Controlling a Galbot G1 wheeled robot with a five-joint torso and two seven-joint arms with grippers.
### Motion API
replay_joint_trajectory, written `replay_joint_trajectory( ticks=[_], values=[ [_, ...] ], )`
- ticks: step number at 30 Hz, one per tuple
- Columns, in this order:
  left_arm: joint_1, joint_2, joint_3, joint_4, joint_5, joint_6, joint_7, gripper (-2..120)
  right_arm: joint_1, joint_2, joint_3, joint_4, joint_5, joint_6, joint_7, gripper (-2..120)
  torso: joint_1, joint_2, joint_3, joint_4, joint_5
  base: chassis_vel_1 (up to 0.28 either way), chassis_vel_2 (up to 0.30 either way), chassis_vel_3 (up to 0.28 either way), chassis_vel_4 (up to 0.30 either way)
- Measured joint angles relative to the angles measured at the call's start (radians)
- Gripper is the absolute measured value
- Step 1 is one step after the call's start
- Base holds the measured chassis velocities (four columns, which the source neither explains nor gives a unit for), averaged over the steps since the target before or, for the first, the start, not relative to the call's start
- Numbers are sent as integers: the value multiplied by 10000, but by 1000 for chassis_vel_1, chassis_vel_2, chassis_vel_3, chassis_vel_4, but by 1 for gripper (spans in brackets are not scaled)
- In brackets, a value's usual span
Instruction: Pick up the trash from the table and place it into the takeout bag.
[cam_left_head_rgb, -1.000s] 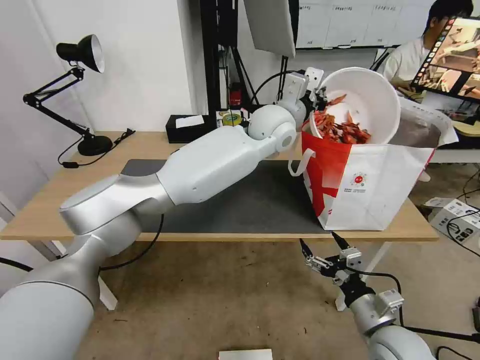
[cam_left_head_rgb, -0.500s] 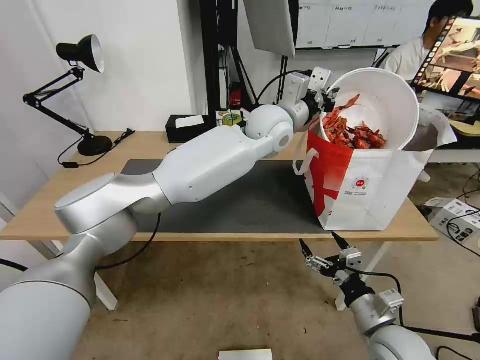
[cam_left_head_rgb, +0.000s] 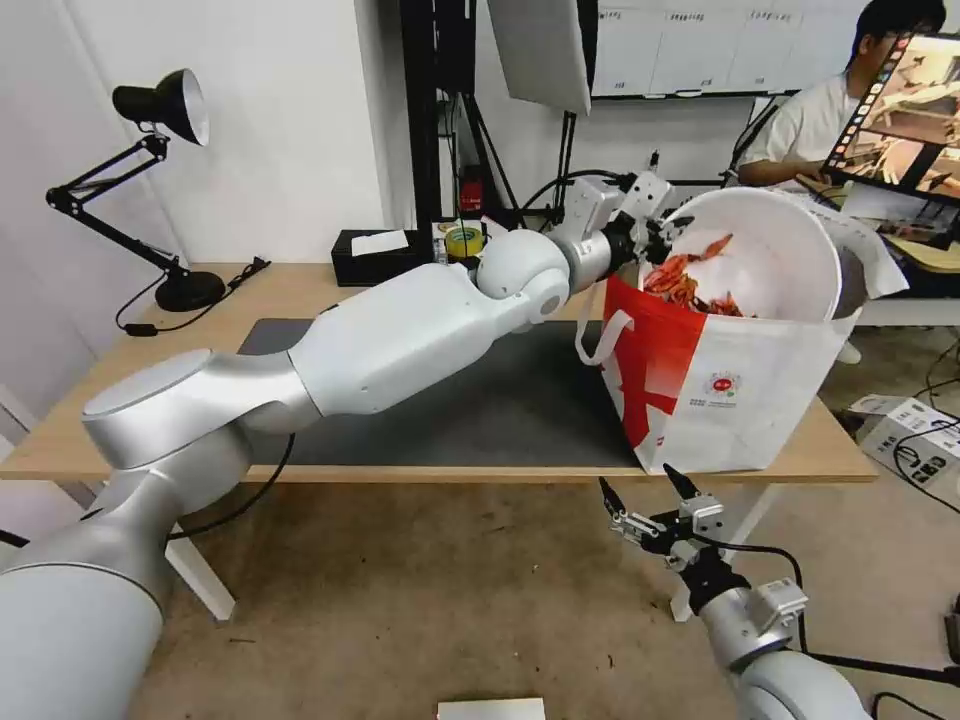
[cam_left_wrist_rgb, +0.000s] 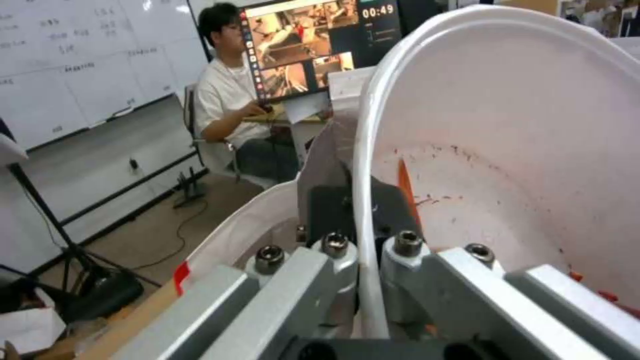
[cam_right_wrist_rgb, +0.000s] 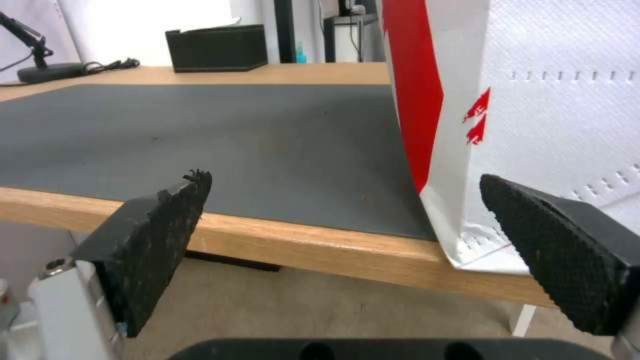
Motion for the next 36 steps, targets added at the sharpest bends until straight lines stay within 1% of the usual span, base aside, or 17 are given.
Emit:
replay_joint_trajectory(
  ticks=[2, 3, 6, 8, 11, 12, 14, 15, 16, 18, 19, 22, 23, 26, 31, 35, 36],
  values=[
    [-3, -24, 52, 27, 47, -31, 17, 7, 0, 0, 0, 0, 0, 0, 0, 100, 0, 0, 0, -1, 0, 0, 0, 0, 0],
    [-3, -24, 52, 27, 47, -31, 17, 7, 0, 0, 0, 0, 0, 0, 0, 100, 0, 0, 0, -1, 0, 0, 0, 0, 0],
    [-4, -52, 110, 94, 178, -125, -21, 24, 0, 0, 0, 0, 0, 0, -1, 100, 0, 0, 0, -1, 0, 0, 0, 0, 0],
    [-4, -54, 115, 111, 186, -152, -43, 27, 0, 0, 0, 0, 0, 0, 0, 100, 0, 0, 0, 0, 0, 0, 0, 0, 0],
    [11, -42, 115, 118, 189, -218, -66, 40, 0, 0, 0, 0, 0, 0, -1, 100, 0, 0, 0, -1, 0, 0, 0, 0, 0],
    [11, -42, 115, 118, 189, -218, -66, 40, 0, 0, 0, 0, 0, 0, -1, 100, 0, 0, 0, -1, 0, 0, 0, 0, 0],
    [24, -2, 103, 77, 176, -244, -71, 54, 0, 0, 0, 0, 0, 0, 0, 100, 0, 0, 0, 0, 0, 0, 0, 0, 0],
    [24, -2, 103, 77, 176, -244, -71, 54, 0, 0, 0, 0, 0, 0, 0, 100, 0, 0, 0, 0, 0, 0, 0, 0, 0],
    [29, 2, 102, 66, 172, -245, -72, 57, 0, 0, 0, 0, 0, 0, -1, 100, 0, 0, 0, 0, 0, 0, 0, 0, 0],
    [37, -7, 79, 63, 160, -250, -82, 69, 0, 0, 1, 0, 0, 0, 0, 100, 0, 0, 0, 0, 0, 0, 0, 0, 0],
    [37, -7, 79, 63, 160, -250, -82, 69, 0, 0, 1, 0, 0, 0, 0, 100, 0, 0, 0, 0, 0, 0, 0, 0, 0],
    [44, -19, 24, 73, 132, -269, -99, 82, 0, 0, 0, 0, 0, 0, 0, 100, 0, 1, 0, -1, 0, 0, 0, 0, 0],
    [44, -19, 24, 73, 132, -269, -99, 82, 0, 0, 0, 0, 0, 0, 0, 100, 0, 1, 0, -1, 0, 0, 0, 0, 0],
    [60, 114, -58, 10, 75, -441, -103, 97, 0, 0, 0, 0, 0, 0, -1, 100, 0, 0, 0, -2, 0, 0, 0, 0, 0],
    [62, 383, -26, -152, -122, -857, -105, 100, 0, 0, 0, 0, 0, -1, 0, 100, 0, 1, 0, 0, -1, 0, 0, 0, 0],
    [114, 733, 1, -480, -203, -1238, -104, 100, 0, 0, 0, 0, 0, 0, -1, 100, 0, 1, 0, 0, -1, 0, 0, 0, 0],
    [160, 929, -6, -664, -205, -1383, -103, 100, -1, 0, 0, 0, 0, 0, 0, 100, 0, 2, 0, -2, 0, 0, 0, 0, 0]
  ],
)
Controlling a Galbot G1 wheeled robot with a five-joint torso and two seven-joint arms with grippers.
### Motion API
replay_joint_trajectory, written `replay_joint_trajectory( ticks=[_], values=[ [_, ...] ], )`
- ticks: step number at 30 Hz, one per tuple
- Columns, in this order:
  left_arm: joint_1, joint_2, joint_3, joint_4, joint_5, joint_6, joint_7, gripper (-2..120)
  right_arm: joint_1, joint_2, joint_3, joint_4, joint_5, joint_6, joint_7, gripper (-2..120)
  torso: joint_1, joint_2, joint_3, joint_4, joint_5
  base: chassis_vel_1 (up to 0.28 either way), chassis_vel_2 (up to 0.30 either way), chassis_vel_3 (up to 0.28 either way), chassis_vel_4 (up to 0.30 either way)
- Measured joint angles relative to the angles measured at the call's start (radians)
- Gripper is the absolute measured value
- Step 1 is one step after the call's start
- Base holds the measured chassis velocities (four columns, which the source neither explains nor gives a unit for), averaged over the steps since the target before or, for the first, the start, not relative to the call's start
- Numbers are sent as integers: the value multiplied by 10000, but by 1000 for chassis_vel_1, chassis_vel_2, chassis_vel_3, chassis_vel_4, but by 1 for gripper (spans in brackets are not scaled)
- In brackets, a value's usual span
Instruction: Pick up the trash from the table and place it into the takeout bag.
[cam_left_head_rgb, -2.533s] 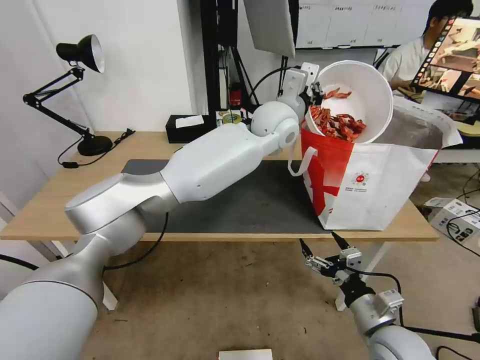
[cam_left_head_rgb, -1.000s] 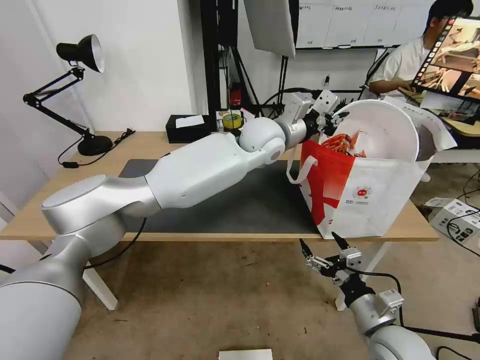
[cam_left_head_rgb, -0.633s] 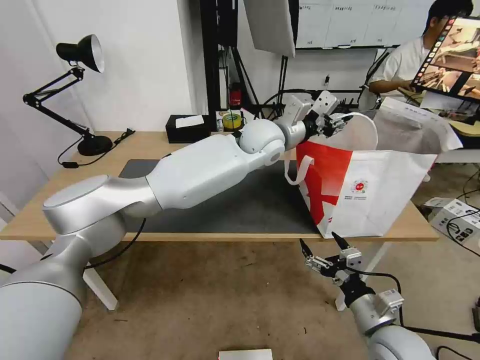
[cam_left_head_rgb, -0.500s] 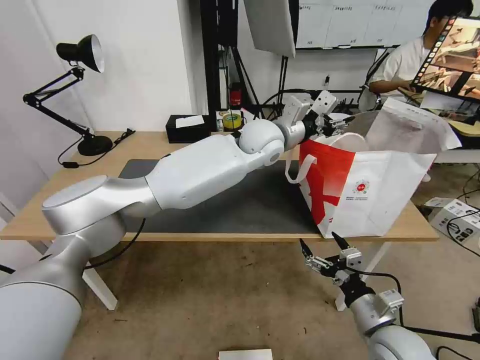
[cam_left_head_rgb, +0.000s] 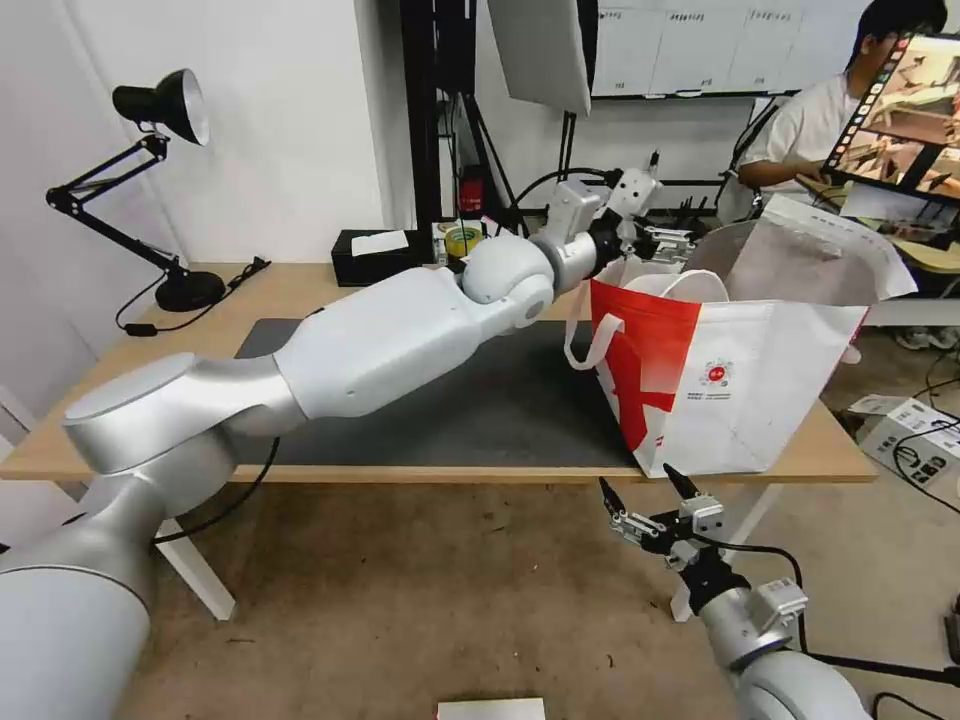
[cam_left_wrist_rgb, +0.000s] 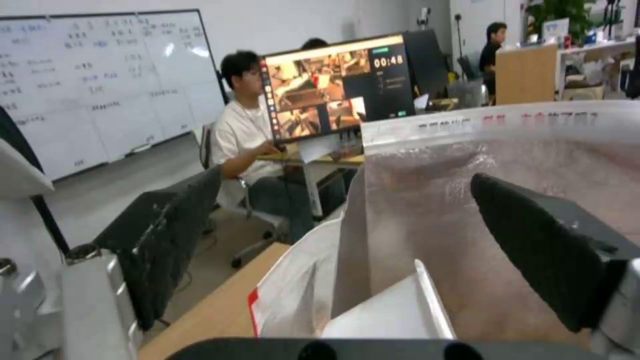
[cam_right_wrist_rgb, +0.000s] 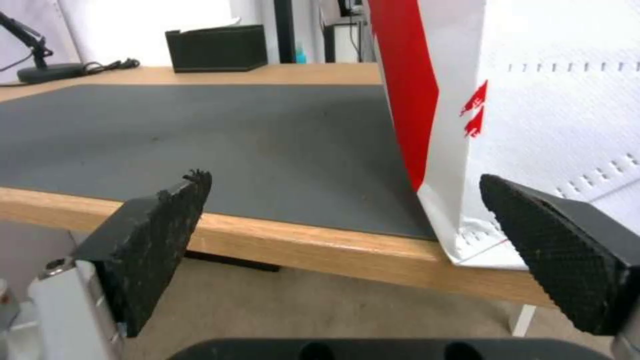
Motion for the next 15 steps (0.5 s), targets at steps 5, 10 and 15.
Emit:
replay_joint_trajectory(
  ticks=[5, 10, 15],
  values=[
    [178, 576, -124, -511, 104, -336, 48, 100, 0, 0, 0, 0, 0, 0, 0, 100, 1, 0, 0, 0, 0, 0, 0, 0, 0],
    [902, 2011, -625, -1686, 239, -544, 53, 100, 1, 0, 0, 0, 0, 0, 0, 100, 0, 1, 0, 0, -1, 0, 0, 0, 0],
    [2029, 3572, -1310, -2707, 362, -583, 42, 100, 1, 0, 0, 1, 0, 0, 0, 100, 0, 0, 0, 7, -5, 0, 0, 0, 0]
  ],
)
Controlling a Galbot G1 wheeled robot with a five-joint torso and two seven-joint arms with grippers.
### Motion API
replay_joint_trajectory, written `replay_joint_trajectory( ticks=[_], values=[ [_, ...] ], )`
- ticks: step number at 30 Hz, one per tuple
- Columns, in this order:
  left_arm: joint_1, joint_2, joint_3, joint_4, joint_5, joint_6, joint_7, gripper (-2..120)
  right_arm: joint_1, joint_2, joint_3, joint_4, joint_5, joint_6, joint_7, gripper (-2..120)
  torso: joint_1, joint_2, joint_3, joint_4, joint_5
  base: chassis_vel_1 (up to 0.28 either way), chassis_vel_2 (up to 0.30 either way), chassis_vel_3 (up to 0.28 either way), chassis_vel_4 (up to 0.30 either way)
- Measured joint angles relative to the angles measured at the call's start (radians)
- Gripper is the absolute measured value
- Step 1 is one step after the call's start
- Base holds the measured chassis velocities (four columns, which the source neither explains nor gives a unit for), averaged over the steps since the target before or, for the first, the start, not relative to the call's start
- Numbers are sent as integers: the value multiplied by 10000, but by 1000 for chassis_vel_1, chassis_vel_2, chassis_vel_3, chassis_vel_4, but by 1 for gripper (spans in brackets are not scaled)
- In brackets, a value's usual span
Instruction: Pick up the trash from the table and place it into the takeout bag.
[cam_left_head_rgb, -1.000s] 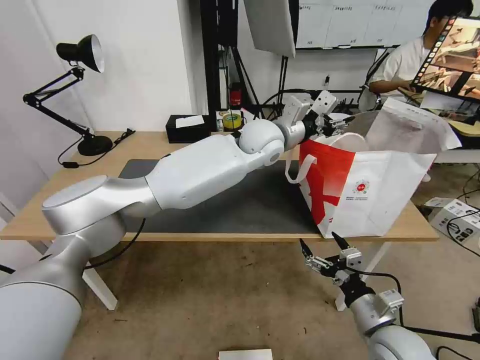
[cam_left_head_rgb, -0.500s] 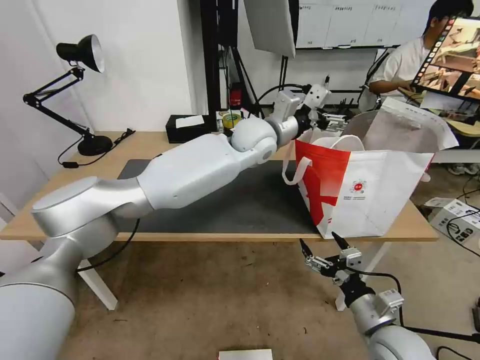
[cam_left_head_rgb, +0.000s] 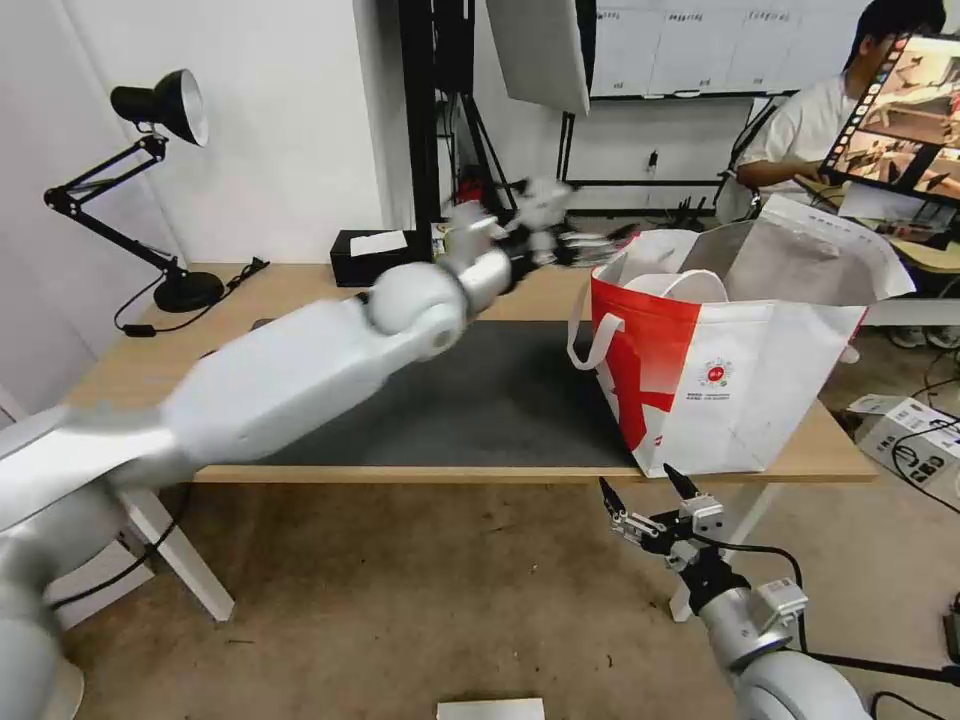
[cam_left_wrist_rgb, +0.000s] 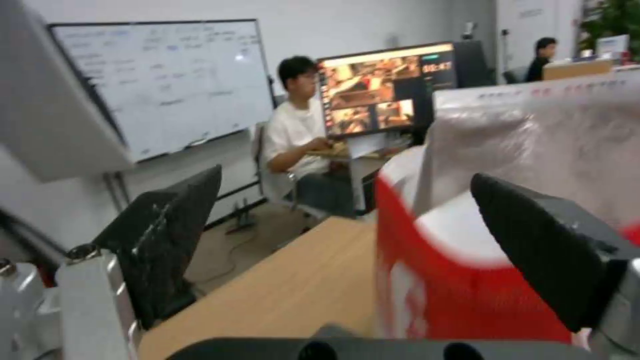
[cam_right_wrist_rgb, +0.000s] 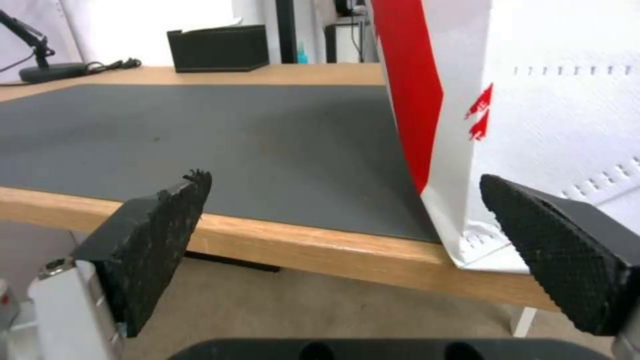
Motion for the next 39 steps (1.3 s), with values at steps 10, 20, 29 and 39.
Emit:
replay_joint_trajectory(
  ticks=[10, 20, 29, 39],
  values=[
    [3186, 1936, -2672, -1775, 406, -6, -9, 100, 0, -1, 0, 0, 0, 0, 0, 100, -1, 0, 0, -4, 5, 0, 0, 0, 0],
    [7458, 2973, -6330, -2979, 1425, -262, 249, 100, 0, -1, 0, 0, 0, 0, -1, 100, -1, 0, -1, -4, 8, 0, 0, 0, 0],
    [10432, 2596, -8530, -3381, 2881, -1154, -294, 100, 0, -1, 0, 0, 0, 0, -2, 100, 1, -2, -1, -12, 6, 0, 0, 0, 0],
    [14830, 470, -11741, -3949, 5381, -2218, -1625, 100, 0, -1, 0, 0, 0, 0, -2, 100, 0, 0, -1, -2, 9, 0, 0, 0, 0]
  ],
)
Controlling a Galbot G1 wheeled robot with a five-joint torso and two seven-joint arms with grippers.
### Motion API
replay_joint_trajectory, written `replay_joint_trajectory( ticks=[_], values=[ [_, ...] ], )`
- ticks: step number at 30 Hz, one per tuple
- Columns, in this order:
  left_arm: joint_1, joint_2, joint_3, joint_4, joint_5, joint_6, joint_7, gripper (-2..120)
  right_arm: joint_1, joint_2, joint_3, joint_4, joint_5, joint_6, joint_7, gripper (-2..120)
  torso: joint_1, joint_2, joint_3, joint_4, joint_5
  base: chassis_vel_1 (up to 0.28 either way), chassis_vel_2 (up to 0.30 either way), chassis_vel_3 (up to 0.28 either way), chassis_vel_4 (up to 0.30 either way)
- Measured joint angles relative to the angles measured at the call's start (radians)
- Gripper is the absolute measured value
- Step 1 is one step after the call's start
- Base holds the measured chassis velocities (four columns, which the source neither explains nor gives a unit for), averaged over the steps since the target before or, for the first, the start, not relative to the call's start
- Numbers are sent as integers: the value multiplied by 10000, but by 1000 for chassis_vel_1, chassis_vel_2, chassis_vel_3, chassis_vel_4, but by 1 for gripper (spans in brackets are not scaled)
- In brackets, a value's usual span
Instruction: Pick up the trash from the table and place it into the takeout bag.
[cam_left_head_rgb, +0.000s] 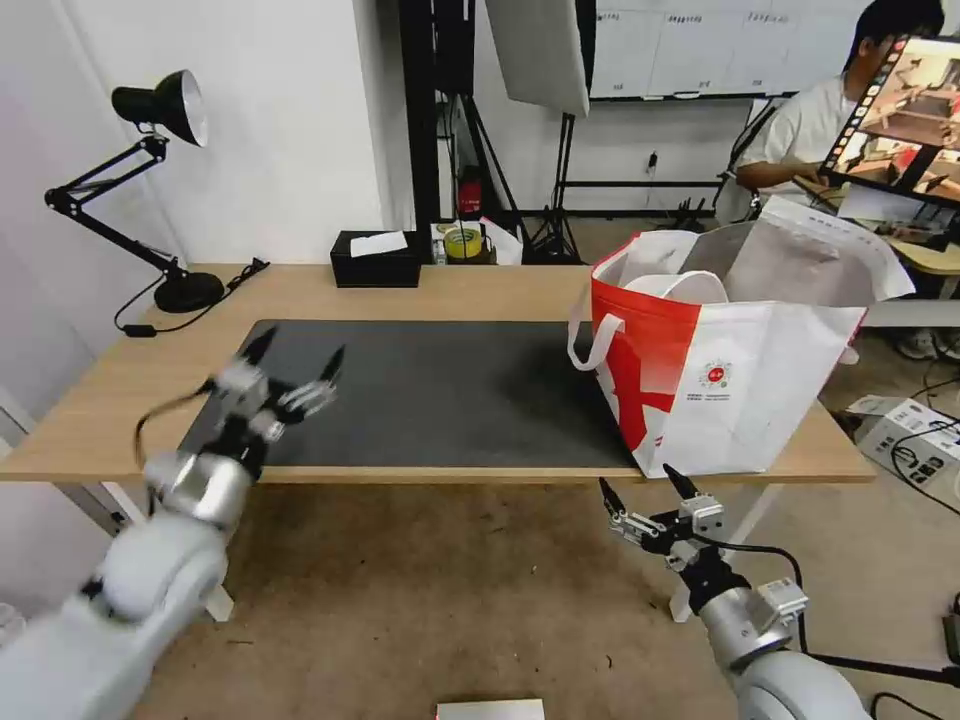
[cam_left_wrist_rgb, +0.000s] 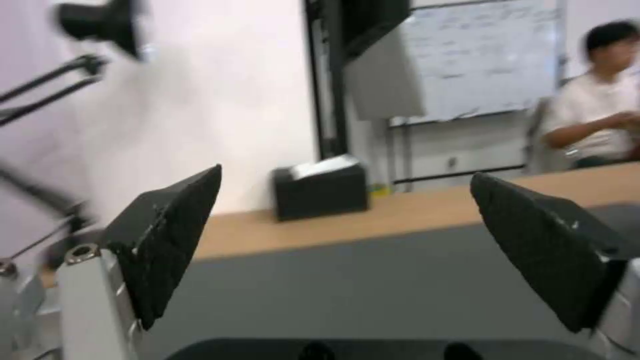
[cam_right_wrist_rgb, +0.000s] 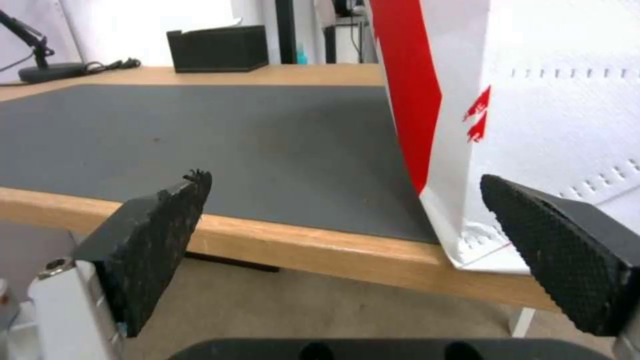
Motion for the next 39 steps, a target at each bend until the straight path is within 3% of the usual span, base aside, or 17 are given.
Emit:
replay_joint_trajectory(
  ticks=[3, 7, 14, 22, 39],
  values=[
    [1331, -886, -650, -188, 916, -418, -404, 100, 0, 0, 0, 0, 0, 0, 1, 100, 0, -1, 0, -4, 0, 0, 0, 0, 0],
    [2243, -1662, -917, -369, 1490, -674, -668, 100, 0, -1, 0, 0, 0, 0, 1, 100, -1, -1, 0, -3, -2, 0, 0, 0, 0],
    [3200, -2600, -994, -653, 1851, -802, -720, 100, 0, 0, 0, 0, 0, 0, 1, 100, -1, 0, 1, -4, -2, 0, 0, 0, 0],
    [3625, -3004, -667, -670, 2190, -927, -651, 100, 0, 0, 0, 0, 0, 0, 2, 100, 0, -1, 1, -4, -2, 0, 0, 0, 0],
    [3636, -3161, -425, -557, 2364, -1074, -343, 100, 0, 1, 0, 0, 0, 0, 2, 100, 0, -1, 1, -4, -3, 0, 0, 0, 0]
  ],
)
